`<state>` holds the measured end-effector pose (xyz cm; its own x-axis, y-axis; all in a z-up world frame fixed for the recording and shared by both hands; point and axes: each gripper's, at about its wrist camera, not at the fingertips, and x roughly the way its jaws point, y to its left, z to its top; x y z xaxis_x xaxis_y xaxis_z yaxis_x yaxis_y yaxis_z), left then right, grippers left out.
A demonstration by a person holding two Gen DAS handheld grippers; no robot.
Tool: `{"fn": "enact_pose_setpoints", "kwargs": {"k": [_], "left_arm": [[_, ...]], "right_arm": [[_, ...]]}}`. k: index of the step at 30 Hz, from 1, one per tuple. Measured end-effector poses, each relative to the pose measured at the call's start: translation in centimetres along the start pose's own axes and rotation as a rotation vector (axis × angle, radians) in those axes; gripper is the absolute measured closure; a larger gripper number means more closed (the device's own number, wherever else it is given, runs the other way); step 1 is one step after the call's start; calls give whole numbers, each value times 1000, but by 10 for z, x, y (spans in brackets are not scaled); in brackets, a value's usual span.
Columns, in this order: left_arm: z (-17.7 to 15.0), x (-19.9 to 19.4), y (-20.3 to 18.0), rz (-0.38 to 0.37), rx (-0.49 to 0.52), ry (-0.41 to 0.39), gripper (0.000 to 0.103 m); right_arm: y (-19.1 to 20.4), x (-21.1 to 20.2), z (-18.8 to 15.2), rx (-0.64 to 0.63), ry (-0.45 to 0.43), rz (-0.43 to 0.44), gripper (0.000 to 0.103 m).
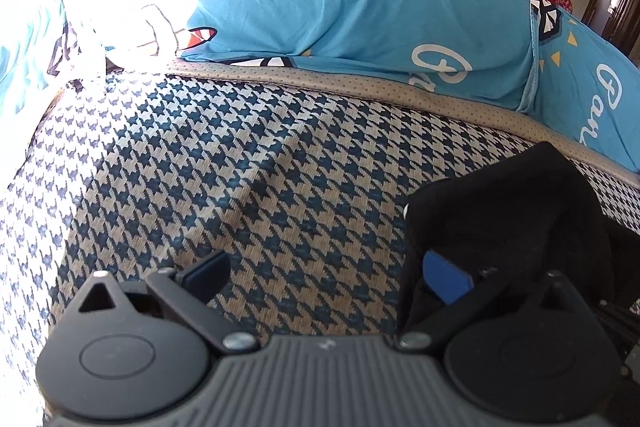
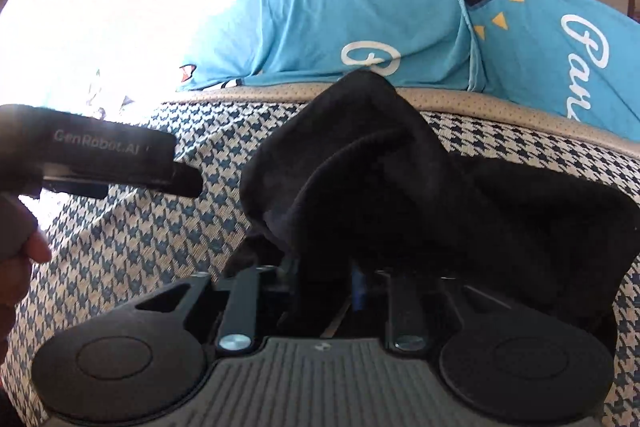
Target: Fold clothes
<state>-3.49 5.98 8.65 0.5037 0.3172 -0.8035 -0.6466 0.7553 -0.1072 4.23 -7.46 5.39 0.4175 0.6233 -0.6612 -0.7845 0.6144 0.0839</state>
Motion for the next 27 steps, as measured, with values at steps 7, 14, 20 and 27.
{"fn": "enact_pose_setpoints", "kwargs": {"k": [7, 14, 20, 27], "left_arm": [[0, 0, 2, 1, 0, 4, 0], [0, 1, 0, -1, 6, 7, 0], [-1, 2, -1, 1, 15, 9, 0], [-2, 3, -1, -5, 29, 11, 0]], "right_arm": [[-35, -31, 20, 241, -211, 21, 95], [-70, -64, 34, 366, -352, -111, 96], [-94, -75, 28, 443, -342, -262, 96], [-121, -83, 19, 536, -299, -463, 96]]}}
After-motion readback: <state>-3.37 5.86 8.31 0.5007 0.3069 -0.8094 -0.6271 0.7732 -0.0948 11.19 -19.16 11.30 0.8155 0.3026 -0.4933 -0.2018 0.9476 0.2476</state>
